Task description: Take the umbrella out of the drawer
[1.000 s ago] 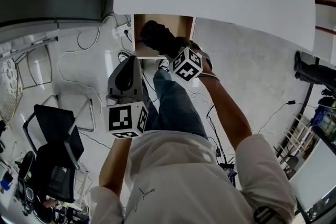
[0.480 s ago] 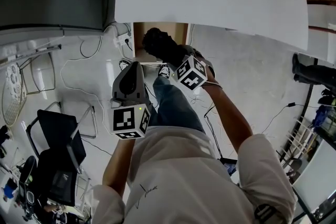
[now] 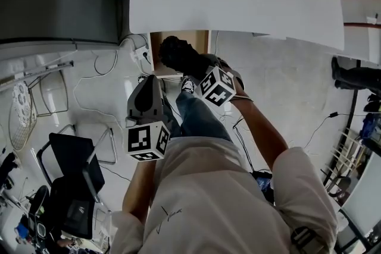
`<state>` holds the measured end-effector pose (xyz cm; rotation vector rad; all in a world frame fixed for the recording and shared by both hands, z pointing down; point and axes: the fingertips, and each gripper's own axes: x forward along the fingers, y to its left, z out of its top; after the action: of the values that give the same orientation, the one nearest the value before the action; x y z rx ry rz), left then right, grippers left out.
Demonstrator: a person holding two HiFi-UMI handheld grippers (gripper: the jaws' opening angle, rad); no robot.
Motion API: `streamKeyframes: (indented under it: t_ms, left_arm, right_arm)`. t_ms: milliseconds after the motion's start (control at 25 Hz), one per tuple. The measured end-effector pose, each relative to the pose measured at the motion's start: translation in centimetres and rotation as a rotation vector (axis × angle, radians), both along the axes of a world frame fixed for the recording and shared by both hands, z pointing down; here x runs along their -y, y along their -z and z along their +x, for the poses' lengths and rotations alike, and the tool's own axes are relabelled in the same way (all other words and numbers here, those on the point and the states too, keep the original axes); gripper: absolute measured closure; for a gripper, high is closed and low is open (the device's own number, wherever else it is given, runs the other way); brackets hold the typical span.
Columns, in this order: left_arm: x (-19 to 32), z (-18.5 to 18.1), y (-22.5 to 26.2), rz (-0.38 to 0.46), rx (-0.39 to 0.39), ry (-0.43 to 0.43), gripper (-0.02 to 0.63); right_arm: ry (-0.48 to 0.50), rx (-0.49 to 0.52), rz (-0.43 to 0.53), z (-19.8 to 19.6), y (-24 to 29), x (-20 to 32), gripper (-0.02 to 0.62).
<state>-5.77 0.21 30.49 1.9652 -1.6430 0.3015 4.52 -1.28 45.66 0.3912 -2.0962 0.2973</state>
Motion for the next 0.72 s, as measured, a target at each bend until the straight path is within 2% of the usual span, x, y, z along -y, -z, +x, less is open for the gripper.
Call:
streamKeyframes:
  t_ms: [200, 720]
  left_arm:
    - [0.0, 0.9, 0.6, 0.009, 0.005, -0.021, 0.589]
    - [0.0, 0.0, 2.8, 0.038, 0.003, 0.009, 0.589]
  right_arm:
    - [-0.008, 0.028, 0.013, -0.1, 1.9, 0.0, 0.348]
    - [-0.037, 0.095, 0.07, 0.6, 6.7, 0.1, 0.348]
